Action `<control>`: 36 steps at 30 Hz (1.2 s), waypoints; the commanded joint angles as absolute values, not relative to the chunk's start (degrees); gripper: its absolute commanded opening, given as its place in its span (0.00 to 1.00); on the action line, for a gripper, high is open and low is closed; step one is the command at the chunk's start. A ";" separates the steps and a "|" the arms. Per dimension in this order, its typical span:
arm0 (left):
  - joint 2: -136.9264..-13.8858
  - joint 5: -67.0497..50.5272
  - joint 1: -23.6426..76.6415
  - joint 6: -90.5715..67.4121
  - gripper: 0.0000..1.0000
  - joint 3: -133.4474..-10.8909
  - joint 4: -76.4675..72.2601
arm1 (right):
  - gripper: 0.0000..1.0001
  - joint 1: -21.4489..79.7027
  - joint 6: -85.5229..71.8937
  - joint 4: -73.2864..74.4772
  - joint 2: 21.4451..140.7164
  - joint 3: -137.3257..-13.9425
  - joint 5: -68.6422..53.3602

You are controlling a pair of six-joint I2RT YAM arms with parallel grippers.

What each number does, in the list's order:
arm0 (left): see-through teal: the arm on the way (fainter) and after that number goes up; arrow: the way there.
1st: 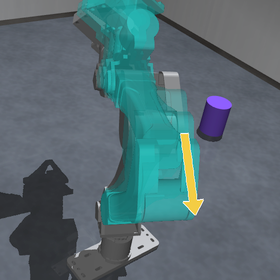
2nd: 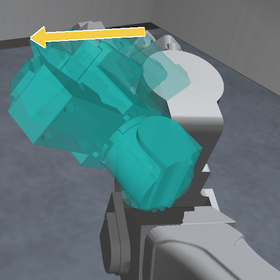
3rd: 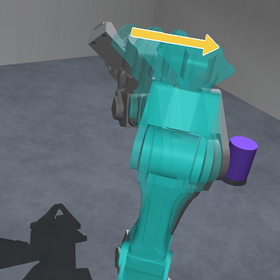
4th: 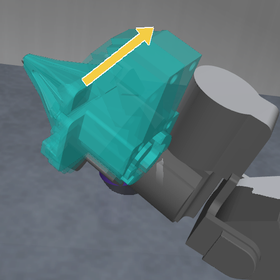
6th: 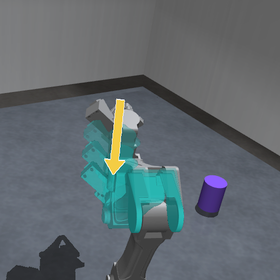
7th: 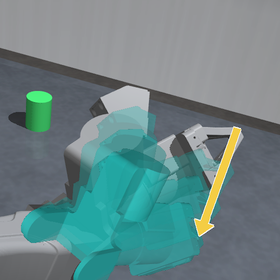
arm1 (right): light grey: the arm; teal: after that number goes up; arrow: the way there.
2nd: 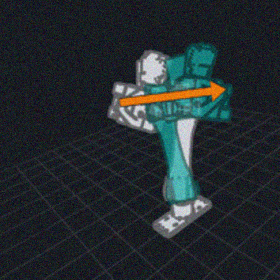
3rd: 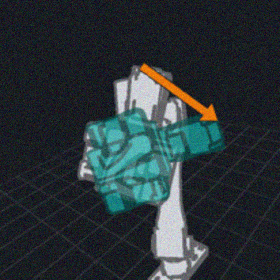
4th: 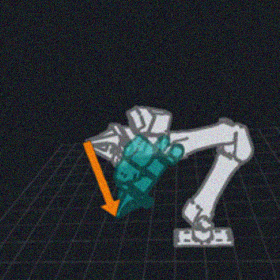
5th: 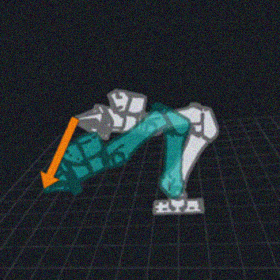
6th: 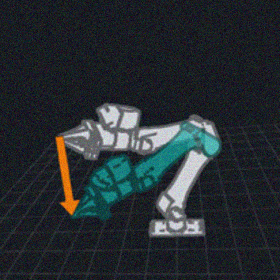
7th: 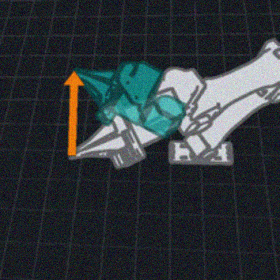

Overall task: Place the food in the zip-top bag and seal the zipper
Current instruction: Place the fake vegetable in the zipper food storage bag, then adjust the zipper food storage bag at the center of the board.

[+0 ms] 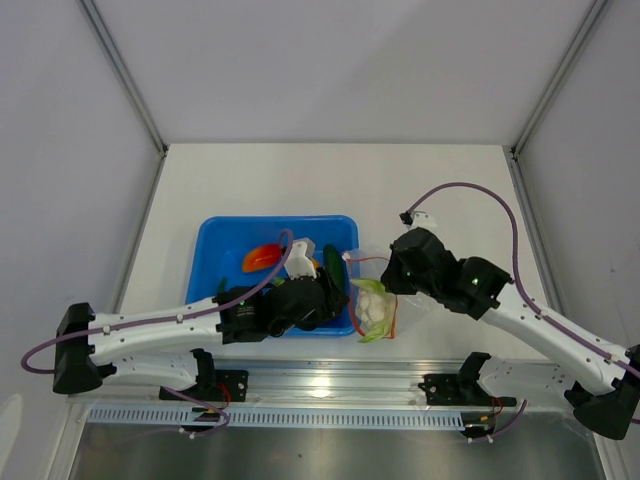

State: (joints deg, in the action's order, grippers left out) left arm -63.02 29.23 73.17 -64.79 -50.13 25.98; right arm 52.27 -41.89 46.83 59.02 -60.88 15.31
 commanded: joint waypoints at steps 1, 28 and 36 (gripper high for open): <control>-64.42 27.07 73.65 -63.37 0.51 -50.18 20.22 | 0.00 52.21 -42.36 45.88 57.57 -63.54 15.21; -73.22 25.66 73.83 -62.84 0.34 -53.88 18.63 | 0.00 52.12 -42.36 47.19 56.17 -64.77 14.85; -68.56 24.44 75.15 -56.70 0.29 -52.65 15.66 | 0.00 51.77 -42.19 50.53 53.70 -66.80 16.79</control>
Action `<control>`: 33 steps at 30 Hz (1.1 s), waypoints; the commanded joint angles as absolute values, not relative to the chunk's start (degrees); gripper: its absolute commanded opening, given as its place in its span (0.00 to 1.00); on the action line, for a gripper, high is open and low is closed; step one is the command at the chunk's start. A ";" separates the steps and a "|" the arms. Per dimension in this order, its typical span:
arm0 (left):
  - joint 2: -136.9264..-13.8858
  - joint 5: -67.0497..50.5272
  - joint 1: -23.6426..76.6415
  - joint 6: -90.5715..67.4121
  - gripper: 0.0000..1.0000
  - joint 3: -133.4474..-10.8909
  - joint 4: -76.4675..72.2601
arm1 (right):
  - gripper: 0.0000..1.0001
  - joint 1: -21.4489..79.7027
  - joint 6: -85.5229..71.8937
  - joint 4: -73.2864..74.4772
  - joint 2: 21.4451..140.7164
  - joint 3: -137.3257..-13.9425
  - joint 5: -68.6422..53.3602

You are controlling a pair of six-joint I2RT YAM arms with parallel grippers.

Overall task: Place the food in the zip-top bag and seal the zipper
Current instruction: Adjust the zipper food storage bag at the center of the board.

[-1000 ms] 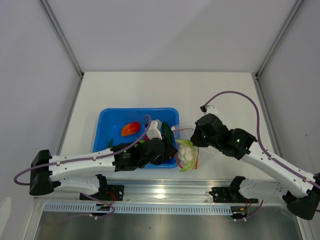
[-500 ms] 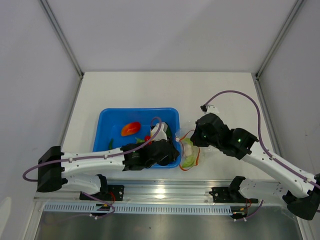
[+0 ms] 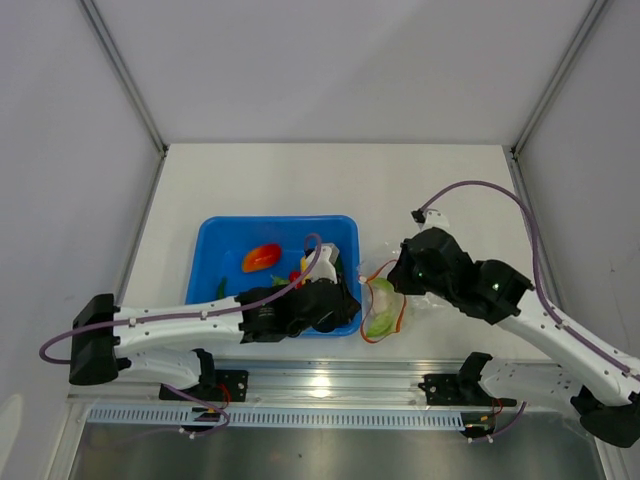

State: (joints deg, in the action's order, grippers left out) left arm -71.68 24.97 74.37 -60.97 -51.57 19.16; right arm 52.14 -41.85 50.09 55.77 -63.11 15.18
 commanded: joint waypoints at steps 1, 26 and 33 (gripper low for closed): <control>-68.03 23.39 75.23 -55.30 0.30 -52.73 15.12 | 0.00 51.77 -42.19 51.06 53.35 -67.06 16.87; -72.24 19.07 76.29 -52.65 0.26 -54.58 11.43 | 0.00 51.24 -42.80 53.17 48.96 -72.16 15.65; -75.41 17.93 76.29 -52.65 0.22 -55.99 10.46 | 0.00 51.33 -42.89 53.09 48.60 -72.16 15.38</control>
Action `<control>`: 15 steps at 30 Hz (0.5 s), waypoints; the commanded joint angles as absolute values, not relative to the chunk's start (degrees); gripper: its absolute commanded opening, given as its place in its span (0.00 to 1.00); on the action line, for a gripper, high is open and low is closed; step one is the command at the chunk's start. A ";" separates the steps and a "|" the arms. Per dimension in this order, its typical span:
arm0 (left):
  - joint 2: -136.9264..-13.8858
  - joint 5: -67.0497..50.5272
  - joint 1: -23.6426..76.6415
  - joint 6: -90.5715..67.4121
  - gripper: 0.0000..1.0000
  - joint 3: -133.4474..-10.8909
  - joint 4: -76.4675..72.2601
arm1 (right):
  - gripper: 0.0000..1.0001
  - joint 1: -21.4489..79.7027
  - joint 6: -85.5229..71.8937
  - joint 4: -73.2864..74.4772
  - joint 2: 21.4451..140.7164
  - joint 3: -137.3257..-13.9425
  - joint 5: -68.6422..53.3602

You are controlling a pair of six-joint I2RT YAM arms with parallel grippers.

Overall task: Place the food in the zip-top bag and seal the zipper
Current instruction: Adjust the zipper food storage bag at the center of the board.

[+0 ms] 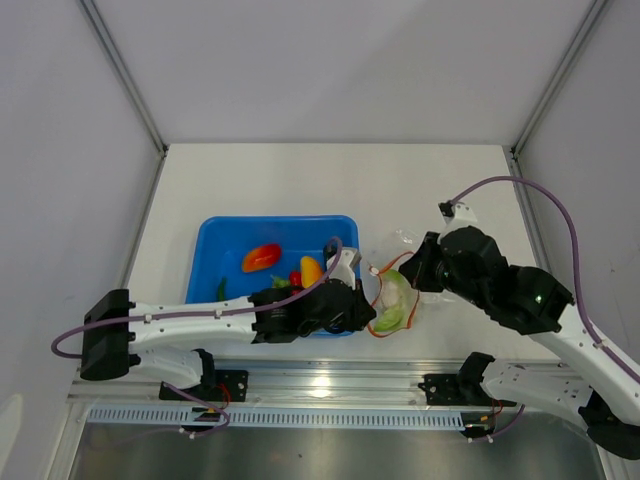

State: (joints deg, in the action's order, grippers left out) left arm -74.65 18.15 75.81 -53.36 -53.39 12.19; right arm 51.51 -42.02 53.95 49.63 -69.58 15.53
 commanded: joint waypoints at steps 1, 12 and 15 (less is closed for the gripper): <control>-75.50 18.45 76.29 -52.47 0.14 -56.07 10.20 | 0.00 51.33 -42.89 53.17 48.43 -72.07 15.47; -72.86 10.94 72.36 -45.08 0.01 -67.84 9.41 | 0.00 51.06 -43.15 57.83 51.94 -67.33 22.32; -74.87 1.98 67.70 -48.16 0.01 -71.10 7.74 | 0.00 51.06 -43.42 58.45 52.91 -66.97 23.20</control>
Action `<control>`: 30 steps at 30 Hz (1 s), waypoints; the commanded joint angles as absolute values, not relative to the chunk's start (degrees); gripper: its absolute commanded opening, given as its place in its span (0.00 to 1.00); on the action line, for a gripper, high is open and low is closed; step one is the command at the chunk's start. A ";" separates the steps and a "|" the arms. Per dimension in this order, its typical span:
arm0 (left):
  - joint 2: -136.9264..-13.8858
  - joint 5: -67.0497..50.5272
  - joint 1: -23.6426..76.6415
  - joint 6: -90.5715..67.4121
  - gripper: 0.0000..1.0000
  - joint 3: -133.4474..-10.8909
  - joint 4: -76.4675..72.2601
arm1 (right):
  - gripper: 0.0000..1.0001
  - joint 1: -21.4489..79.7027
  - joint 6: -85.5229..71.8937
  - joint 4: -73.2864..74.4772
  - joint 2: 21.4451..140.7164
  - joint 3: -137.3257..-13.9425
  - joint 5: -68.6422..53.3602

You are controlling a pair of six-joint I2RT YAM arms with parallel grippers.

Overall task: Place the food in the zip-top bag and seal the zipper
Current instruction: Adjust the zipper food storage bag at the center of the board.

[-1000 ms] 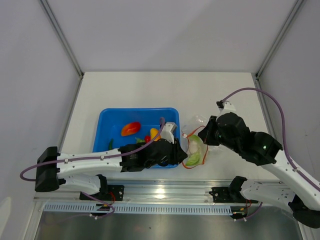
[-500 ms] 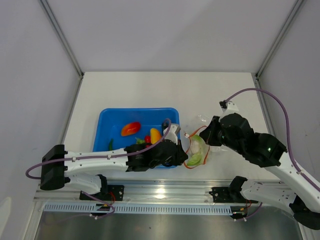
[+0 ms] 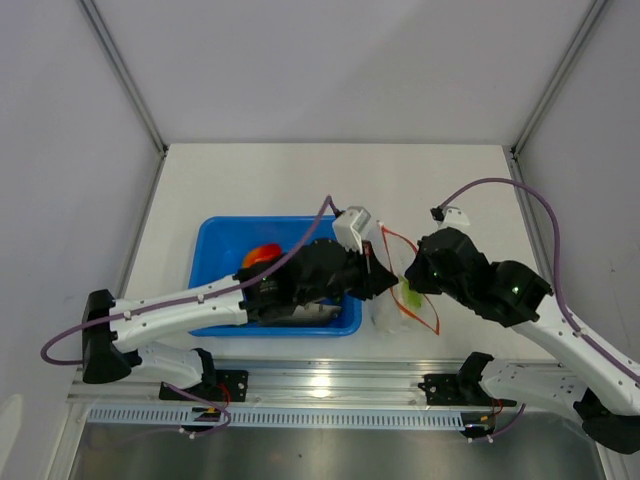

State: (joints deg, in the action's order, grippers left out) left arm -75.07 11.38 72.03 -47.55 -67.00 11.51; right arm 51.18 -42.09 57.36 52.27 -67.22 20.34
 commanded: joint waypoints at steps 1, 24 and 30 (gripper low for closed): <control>-75.14 0.89 66.98 -48.69 0.01 -72.15 7.65 | 0.00 51.06 -43.33 58.62 52.91 -66.97 23.55; -68.91 1.93 61.79 -46.58 0.00 -55.99 7.03 | 0.00 50.45 -39.82 52.30 50.53 -62.31 22.33; -67.77 2.99 60.91 -45.18 0.01 -55.81 8.43 | 0.00 49.57 -39.20 49.75 54.93 -63.02 19.52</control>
